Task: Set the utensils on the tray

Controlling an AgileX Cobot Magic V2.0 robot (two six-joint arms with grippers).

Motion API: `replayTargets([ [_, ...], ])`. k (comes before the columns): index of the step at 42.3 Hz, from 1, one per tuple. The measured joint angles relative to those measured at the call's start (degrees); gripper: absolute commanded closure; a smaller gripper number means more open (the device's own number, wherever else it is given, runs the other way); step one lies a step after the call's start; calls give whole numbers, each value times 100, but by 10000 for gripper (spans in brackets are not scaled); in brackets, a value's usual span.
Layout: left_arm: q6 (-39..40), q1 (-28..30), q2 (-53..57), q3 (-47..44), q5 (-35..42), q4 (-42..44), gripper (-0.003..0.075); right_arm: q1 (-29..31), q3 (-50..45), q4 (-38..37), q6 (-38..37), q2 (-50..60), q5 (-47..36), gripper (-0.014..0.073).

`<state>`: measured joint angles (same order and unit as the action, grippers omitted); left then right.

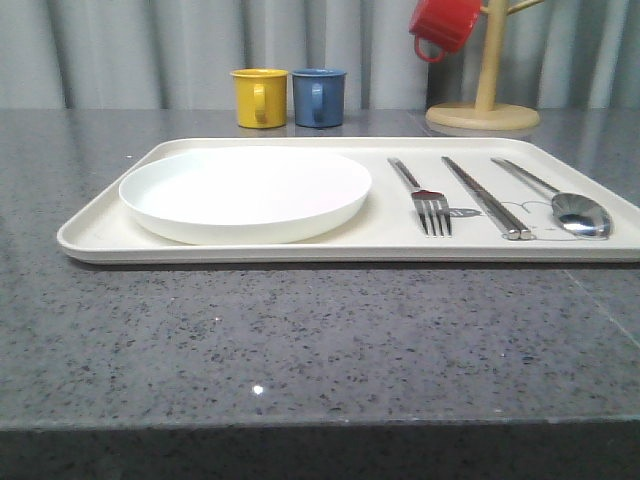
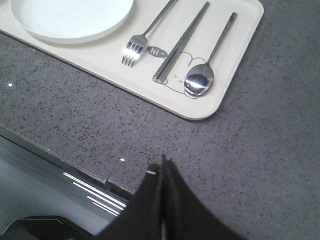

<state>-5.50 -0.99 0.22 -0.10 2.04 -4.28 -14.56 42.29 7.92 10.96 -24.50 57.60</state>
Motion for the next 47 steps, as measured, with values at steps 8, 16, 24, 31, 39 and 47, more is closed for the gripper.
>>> replayTargets([
  [8, 0, 0, 0, 0, 0, -12, 741, 0, 0, 0, 0, 0, 0, 661],
  [16, 0, 0, 0, 0, 0, -12, 741, 0, 0, 0, 0, 0, 0, 661],
  [24, 0, 0, 0, 0, 0, -12, 741, 27, -79, 0, 0, 124, -75, 661],
  [31, 0, 0, 0, 0, -9, -12, 741, 671, -899, 0, 0, 829, -1194, 661],
  [39, 0, 0, 0, 0, -9, -12, 741, 1176, -2693, 40, 0, 1875, -3395, 661],
  [47, 0, 0, 0, 0, -9, -12, 741, 1194, -3963, 305, 0, 2484, -4891, 661],
])
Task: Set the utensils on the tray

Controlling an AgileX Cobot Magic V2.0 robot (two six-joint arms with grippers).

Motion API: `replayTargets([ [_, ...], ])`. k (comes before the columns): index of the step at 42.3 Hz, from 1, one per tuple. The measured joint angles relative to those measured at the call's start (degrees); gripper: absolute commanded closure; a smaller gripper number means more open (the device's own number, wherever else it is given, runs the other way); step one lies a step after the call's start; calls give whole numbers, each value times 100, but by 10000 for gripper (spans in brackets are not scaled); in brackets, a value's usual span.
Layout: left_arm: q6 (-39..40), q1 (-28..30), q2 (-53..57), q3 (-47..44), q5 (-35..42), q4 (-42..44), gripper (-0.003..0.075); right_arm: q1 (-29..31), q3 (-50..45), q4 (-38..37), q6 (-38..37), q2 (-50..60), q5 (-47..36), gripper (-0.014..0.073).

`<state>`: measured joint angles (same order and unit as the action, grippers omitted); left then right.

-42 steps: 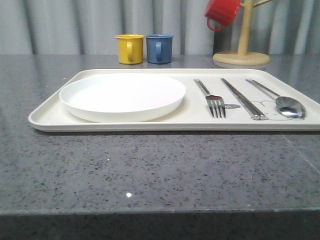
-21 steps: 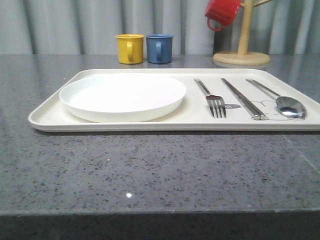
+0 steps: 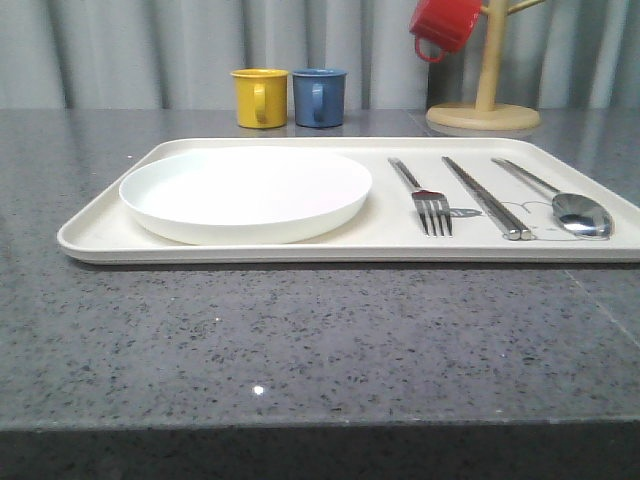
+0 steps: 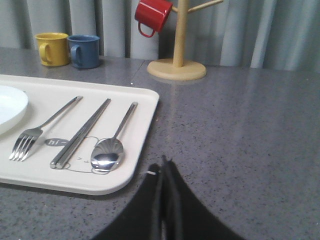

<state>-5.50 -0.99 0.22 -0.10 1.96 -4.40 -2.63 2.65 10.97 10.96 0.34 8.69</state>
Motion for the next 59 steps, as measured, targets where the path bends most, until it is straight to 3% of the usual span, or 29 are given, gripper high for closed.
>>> replayTargets([
  [7, 0, 0, 0, 0, 0, 0, 741, 0, -411, 53, 0, 24, -502, 661],
  [25, 0, 0, 0, 0, -4, 0, 741, 0, -424, 57, -13, 24, -604, 661],
  [35, 0, 0, 0, 0, -13, 0, 741, 0, -424, -617, -1250, 24, -696, 661],
  [59, 0, 0, 0, 0, -13, 0, 741, 293, -424, -955, -1605, 24, -869, 661],
])
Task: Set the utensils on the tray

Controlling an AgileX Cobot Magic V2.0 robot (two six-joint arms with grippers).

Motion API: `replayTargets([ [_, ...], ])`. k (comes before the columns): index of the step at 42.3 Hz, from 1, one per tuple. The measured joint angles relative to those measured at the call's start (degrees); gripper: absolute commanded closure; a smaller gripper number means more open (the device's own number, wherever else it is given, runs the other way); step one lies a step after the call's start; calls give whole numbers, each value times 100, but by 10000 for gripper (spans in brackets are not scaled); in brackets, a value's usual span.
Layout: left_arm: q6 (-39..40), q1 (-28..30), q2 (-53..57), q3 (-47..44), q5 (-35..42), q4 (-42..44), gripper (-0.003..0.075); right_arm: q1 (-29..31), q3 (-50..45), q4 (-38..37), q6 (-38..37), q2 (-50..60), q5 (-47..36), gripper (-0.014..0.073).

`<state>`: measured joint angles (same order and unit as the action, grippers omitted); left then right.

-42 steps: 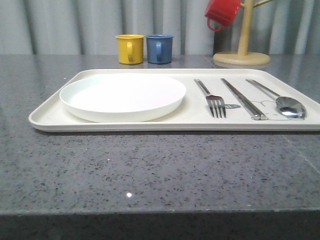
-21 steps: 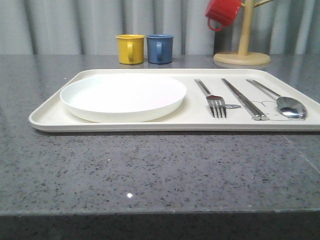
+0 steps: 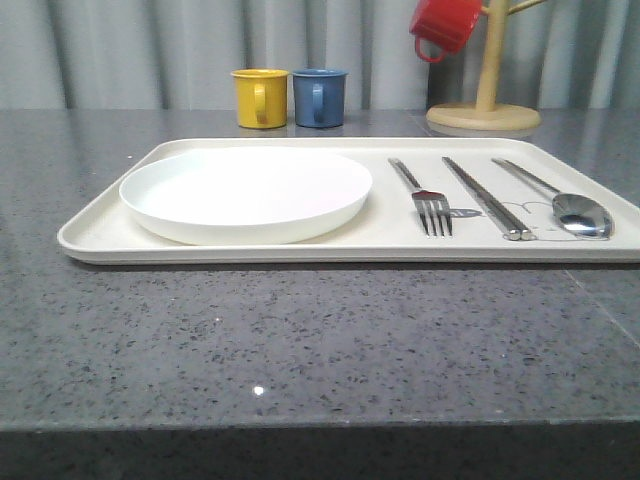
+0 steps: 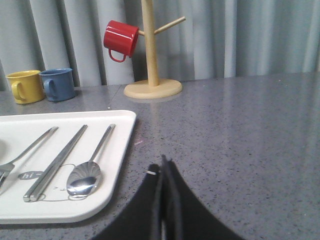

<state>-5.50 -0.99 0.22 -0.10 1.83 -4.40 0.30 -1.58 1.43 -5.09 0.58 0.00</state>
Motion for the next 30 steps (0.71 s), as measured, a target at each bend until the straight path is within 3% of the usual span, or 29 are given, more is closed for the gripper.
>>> replayTargets([
  [30, 0, 0, 0, 0, 0, 0, 741, 0, 0, -12, -46, 0, 0, 661],
])
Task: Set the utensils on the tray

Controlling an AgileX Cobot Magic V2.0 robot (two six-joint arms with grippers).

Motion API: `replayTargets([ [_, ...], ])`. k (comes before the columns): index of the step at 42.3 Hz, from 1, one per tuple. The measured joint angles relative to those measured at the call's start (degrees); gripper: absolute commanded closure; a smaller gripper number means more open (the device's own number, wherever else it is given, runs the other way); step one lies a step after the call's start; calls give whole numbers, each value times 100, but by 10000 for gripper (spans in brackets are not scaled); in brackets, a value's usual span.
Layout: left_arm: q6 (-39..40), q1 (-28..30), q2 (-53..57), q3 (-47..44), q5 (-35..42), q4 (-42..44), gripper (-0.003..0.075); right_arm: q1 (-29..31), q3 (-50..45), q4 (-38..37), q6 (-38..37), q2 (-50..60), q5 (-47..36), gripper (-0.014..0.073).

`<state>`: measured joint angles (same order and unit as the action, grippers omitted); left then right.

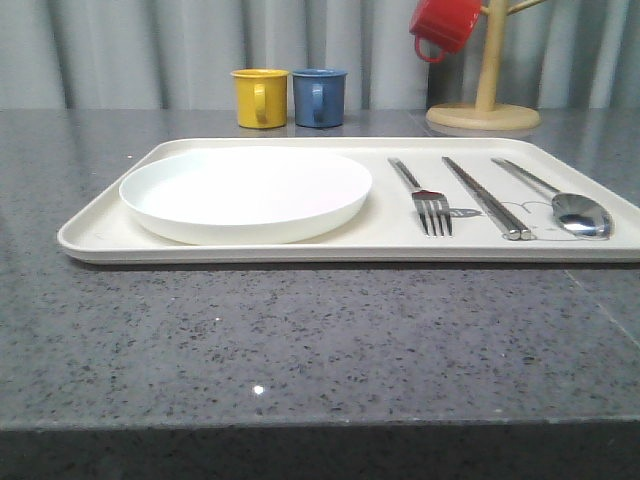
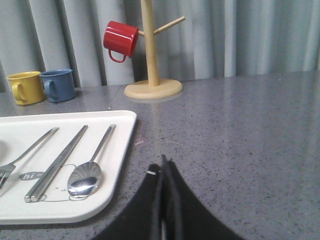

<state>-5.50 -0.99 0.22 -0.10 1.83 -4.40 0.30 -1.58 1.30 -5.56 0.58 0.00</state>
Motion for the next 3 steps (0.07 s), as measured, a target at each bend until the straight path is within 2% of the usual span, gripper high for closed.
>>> replayTargets([
  [3, 0, 0, 0, 0, 0, 0, 741, 0, 0, 0, 0, 0, 0, 661],
])
